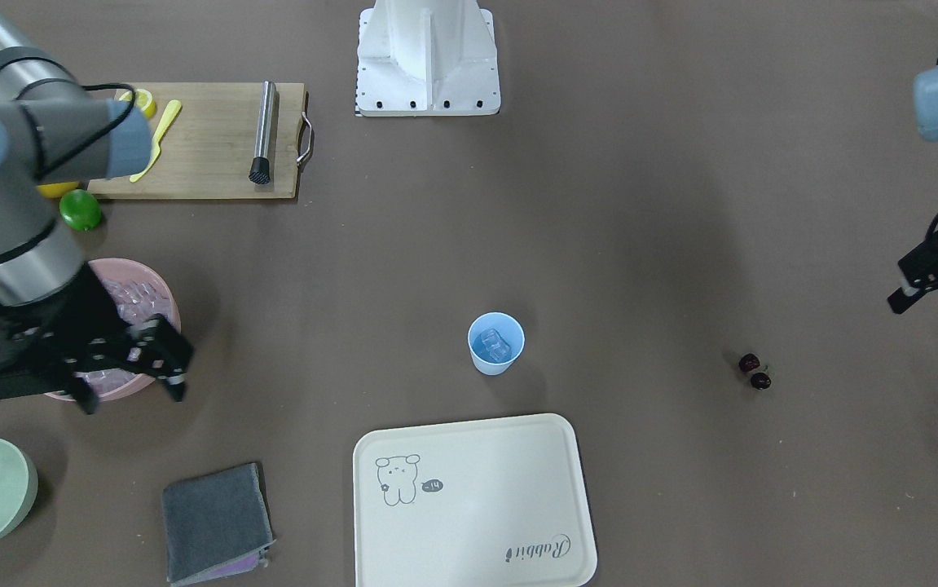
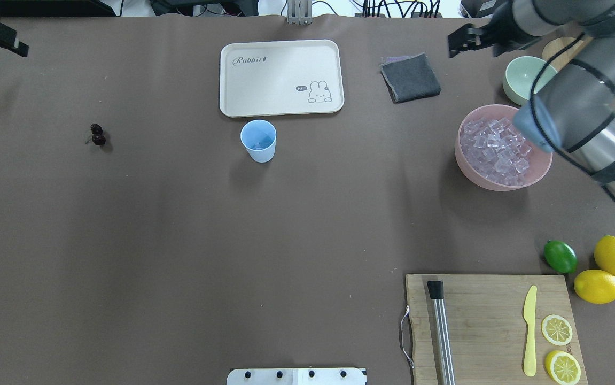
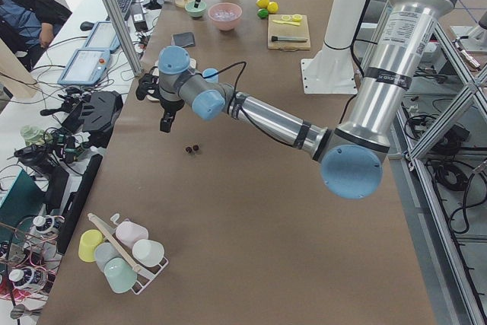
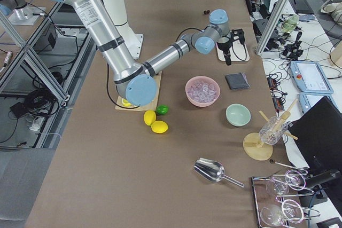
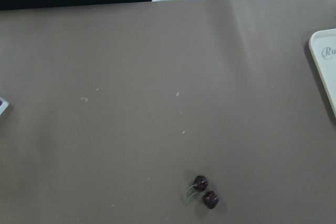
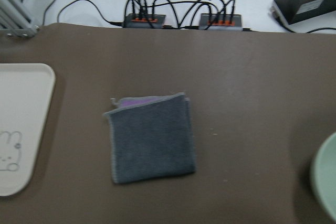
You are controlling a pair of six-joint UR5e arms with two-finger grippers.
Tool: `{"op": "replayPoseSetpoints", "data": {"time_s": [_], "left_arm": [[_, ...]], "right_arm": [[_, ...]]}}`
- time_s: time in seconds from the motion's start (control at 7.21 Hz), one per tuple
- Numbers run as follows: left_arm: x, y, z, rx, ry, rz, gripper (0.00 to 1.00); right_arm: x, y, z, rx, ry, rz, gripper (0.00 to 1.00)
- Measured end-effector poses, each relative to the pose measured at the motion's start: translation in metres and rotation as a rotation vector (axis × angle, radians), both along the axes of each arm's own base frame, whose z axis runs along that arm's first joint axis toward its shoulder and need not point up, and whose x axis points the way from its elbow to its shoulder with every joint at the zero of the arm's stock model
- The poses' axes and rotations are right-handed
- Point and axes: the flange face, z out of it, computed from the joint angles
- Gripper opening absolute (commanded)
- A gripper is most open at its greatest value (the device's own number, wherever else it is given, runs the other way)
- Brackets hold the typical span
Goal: Put ice and cherries in cup
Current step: 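Withdraw the right arm away while the left arm reaches toward the cherries, then lower the left gripper onto the pair of dark cherries and grasp them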
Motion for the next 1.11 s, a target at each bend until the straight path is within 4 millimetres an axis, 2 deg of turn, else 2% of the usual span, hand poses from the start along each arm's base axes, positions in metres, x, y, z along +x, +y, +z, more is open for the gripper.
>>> {"op": "replayPoseSetpoints", "data": {"time_s": [0.14,0.28,0.42,0.69,0.83,0.97,1.11], "left_arm": [[0.016,-0.006,-0.001,-0.004,-0.006,0.012,0.98],[0.027,-0.009,0.007,-0.017,-0.020,0.008,0.98],[0.041,-0.011,0.017,-0.030,-0.046,-0.019,0.98],[0.072,-0.014,0.036,-0.054,-0.086,-0.053,0.98],[0.090,-0.015,0.039,-0.060,-0.095,-0.041,0.98],[0.107,-0.016,0.036,-0.059,-0.096,-0.023,0.98],[0.117,-0.014,0.033,-0.056,-0.095,-0.011,0.98]], "right_arm": [[0.050,0.002,0.039,0.023,0.032,-0.050,0.99],[0.091,0.013,0.070,0.068,0.041,-0.125,0.99],[0.120,0.036,0.093,0.109,0.033,-0.180,0.99],[0.176,0.105,0.154,0.152,-0.001,-0.234,0.99],[0.206,0.149,0.192,0.133,-0.041,-0.238,0.99],[0.226,0.186,0.222,0.102,-0.062,-0.227,0.99],[0.239,0.212,0.245,0.068,-0.070,-0.211,0.99]]}}
